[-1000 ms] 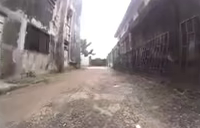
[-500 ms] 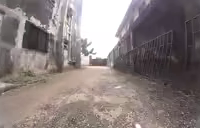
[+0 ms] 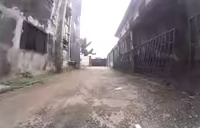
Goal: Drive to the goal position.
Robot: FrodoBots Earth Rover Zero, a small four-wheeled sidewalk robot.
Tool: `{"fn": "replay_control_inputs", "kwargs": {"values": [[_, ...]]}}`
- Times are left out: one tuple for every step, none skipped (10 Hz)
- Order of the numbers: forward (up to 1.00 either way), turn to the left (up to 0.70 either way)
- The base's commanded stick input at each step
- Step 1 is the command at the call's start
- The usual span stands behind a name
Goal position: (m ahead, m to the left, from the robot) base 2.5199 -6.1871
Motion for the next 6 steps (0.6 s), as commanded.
{"fn": "replay_control_inputs", "kwargs": {"values": [[0.30,0.00],[0.30,0.00],[0.30,0.00],[0.30,0.00],[0.30,0.00],[0.30,0.00]]}}
